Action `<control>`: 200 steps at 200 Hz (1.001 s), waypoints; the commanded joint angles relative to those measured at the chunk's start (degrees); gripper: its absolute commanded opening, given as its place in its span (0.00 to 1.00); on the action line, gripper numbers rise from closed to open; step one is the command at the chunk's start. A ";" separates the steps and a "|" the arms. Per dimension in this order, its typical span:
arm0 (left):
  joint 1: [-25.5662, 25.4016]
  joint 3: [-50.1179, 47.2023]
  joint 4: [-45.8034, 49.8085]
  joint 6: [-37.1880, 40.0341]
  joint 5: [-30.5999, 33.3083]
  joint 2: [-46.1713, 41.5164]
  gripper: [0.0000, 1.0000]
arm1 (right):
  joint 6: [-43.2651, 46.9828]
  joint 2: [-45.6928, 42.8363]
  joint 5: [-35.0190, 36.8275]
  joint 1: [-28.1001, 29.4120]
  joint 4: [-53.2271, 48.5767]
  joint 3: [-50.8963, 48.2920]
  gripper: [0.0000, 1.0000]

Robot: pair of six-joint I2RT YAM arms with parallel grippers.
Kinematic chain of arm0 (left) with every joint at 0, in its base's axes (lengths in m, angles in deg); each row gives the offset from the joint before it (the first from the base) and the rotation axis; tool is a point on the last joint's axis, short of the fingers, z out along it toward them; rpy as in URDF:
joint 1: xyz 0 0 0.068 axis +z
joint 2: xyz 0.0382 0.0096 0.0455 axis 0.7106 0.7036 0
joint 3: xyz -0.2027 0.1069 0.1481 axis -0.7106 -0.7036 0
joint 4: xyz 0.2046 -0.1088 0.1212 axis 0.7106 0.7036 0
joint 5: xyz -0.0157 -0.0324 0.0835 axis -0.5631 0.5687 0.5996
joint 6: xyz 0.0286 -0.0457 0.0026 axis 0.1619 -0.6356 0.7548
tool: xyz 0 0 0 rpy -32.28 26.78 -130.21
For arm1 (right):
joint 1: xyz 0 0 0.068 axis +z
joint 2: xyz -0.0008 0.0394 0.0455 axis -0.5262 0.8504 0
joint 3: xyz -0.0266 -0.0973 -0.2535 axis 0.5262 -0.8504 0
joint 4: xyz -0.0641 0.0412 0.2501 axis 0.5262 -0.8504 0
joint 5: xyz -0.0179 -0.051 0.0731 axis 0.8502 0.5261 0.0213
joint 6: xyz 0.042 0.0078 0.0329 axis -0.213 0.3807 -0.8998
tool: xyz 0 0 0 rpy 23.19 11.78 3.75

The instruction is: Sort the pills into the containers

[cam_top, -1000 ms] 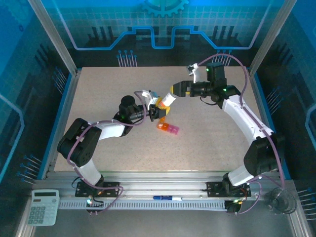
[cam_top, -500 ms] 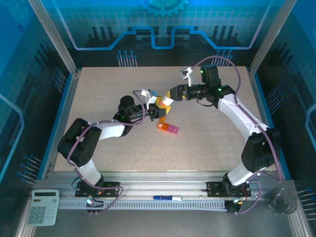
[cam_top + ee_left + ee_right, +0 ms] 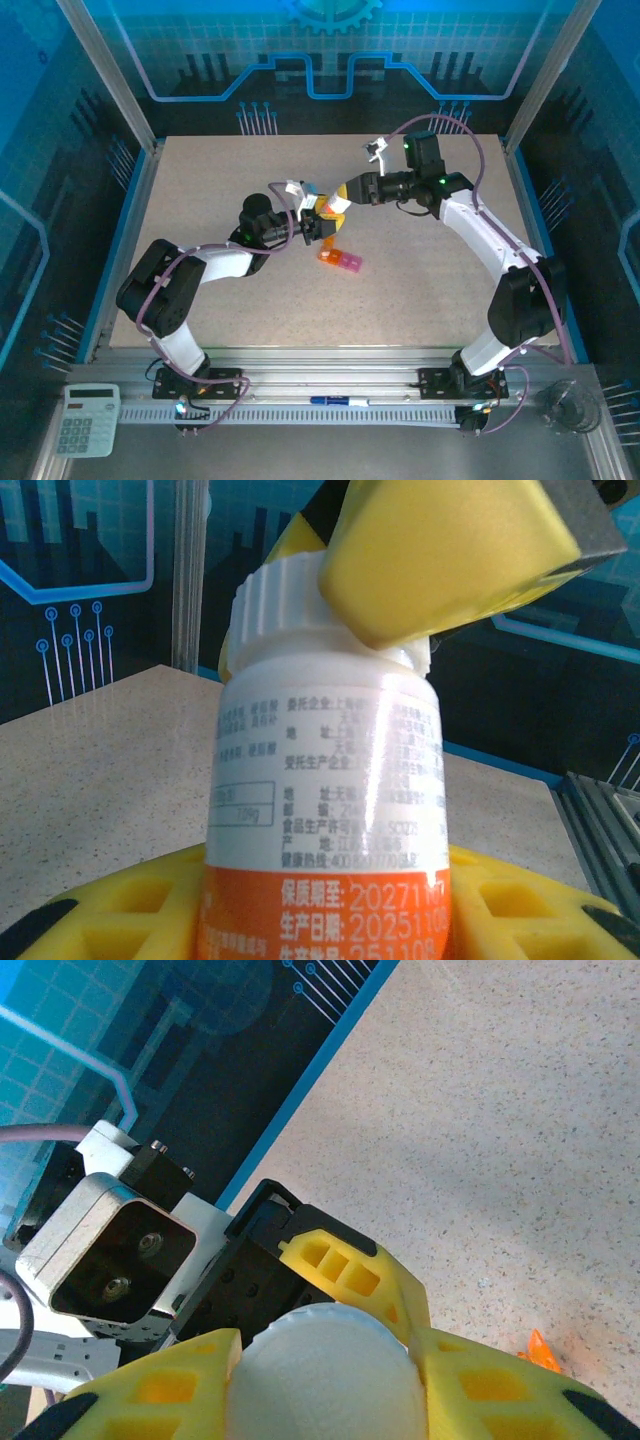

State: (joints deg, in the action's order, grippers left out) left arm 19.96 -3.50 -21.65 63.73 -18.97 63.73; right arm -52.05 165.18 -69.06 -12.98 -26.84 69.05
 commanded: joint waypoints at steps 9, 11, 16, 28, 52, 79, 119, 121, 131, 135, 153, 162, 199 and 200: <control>-0.21 1.30 -3.34 0.21 -1.44 0.37 0.00 | -10.26 -1.40 4.57 2.27 2.75 -1.72 0.24; -0.24 1.35 -3.34 0.19 -1.44 0.41 0.00 | -11.08 -1.48 4.97 2.36 2.80 -1.85 0.23; -0.21 1.38 -3.24 0.25 -1.40 0.41 0.00 | -12.88 -1.63 6.06 2.67 2.73 -2.07 0.21; -0.25 1.49 -3.20 0.40 -1.36 0.43 0.00 | -16.25 -2.15 7.68 3.32 3.64 -2.91 0.20; -0.25 1.44 -2.97 0.69 -1.21 0.50 0.00 | -18.98 -2.97 9.01 3.63 4.68 -3.95 0.20; -0.14 1.14 -3.04 0.89 -0.67 0.67 0.00 | -17.53 -3.33 10.35 2.98 3.55 -3.76 0.20; -0.06 -0.63 -5.07 0.80 2.32 1.03 0.41 | -16.90 -4.74 13.21 0.13 5.53 -5.86 0.20; -0.05 -0.84 -5.20 0.80 2.49 1.10 0.43 | -16.83 -4.82 13.53 -0.11 5.47 -5.96 0.20; -0.07 -1.54 -6.04 0.80 3.35 1.09 0.96 | -16.47 -5.10 14.73 -1.17 5.53 -6.25 0.20; -0.06 -1.90 -6.44 0.77 3.58 1.19 0.99 | -16.34 -5.18 15.08 -1.76 5.81 -6.44 0.19; 0.01 -3.40 -8.23 0.61 4.79 1.03 0.99 | -15.89 -5.46 16.92 -3.84 6.09 -7.10 0.20; 0.10 -4.26 -8.99 0.64 5.41 0.96 0.99 | -15.35 -5.55 18.06 -4.68 6.01 -7.43 0.20; 0.99 -6.72 -9.48 0.47 8.47 -0.32 0.99 | -11.09 -5.68 25.03 -7.71 4.74 -10.27 0.20; 0.98 -6.76 -9.44 0.48 8.52 -0.35 0.99 | -10.92 -5.70 25.29 -7.70 4.74 -10.36 0.21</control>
State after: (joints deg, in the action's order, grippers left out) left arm 20.07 -8.68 -27.92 63.16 -13.48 64.54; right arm -66.50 161.22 -50.24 -19.30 -21.59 60.85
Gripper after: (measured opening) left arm 0.990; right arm 0.392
